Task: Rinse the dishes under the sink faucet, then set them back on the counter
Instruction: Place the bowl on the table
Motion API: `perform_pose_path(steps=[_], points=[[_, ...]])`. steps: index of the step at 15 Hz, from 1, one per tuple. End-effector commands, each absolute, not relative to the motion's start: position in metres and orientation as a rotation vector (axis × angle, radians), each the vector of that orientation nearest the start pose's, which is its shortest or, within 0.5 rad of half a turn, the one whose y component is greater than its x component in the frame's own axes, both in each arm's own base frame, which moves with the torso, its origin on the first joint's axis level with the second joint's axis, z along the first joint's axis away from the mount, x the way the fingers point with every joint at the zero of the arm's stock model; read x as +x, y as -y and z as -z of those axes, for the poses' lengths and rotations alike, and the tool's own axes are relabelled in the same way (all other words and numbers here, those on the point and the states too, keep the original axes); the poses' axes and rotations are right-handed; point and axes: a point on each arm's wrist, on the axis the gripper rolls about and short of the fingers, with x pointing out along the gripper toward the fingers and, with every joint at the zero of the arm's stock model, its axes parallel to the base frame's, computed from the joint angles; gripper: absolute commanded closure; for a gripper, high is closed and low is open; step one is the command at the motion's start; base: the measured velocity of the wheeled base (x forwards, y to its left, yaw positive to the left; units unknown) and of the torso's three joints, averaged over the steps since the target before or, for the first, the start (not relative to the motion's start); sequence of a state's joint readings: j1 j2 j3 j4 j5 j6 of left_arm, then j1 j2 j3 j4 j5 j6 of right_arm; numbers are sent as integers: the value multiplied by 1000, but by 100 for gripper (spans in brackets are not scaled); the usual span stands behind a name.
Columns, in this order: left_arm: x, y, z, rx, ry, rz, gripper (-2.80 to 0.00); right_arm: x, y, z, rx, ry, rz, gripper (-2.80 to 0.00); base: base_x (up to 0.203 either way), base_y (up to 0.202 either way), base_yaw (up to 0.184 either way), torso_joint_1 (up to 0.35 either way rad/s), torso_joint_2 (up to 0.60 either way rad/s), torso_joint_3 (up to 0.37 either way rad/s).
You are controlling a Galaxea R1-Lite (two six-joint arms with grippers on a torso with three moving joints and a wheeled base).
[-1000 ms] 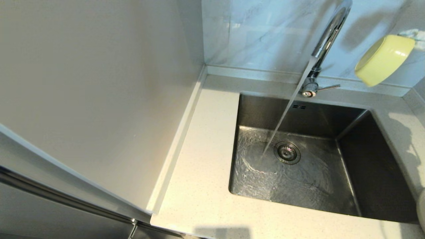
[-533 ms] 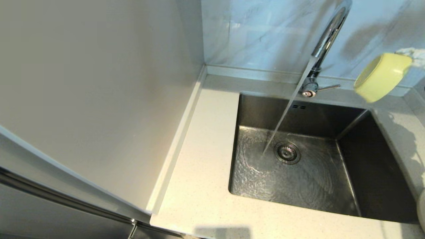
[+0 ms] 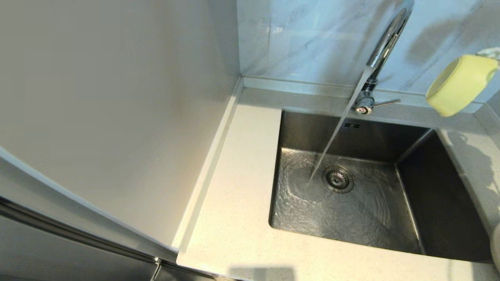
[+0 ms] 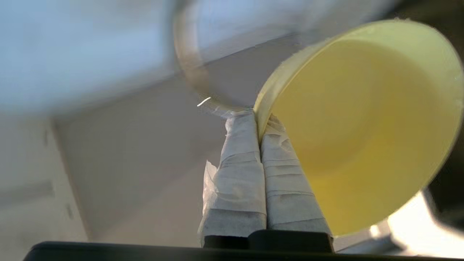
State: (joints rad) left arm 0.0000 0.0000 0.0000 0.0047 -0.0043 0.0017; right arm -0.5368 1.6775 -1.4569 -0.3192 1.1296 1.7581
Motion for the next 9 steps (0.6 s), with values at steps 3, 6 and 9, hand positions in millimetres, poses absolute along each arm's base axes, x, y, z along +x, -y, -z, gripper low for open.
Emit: perform_pose_path(steps=[3, 6, 9], points=[[-23, 0, -75, 2, -5, 5, 0, 264, 136, -359, 1627, -456, -475, 0, 0, 0, 0, 0, 0, 0], [-23, 0, -75, 2, -5, 5, 0, 249, 132, -416, 1555, -311, -489, 0, 0, 0, 0, 0, 0, 0], [-23, 0, -75, 2, -5, 5, 0, 251, 135, -412, 1662, -346, -367, 0, 0, 0, 0, 0, 0, 0]])
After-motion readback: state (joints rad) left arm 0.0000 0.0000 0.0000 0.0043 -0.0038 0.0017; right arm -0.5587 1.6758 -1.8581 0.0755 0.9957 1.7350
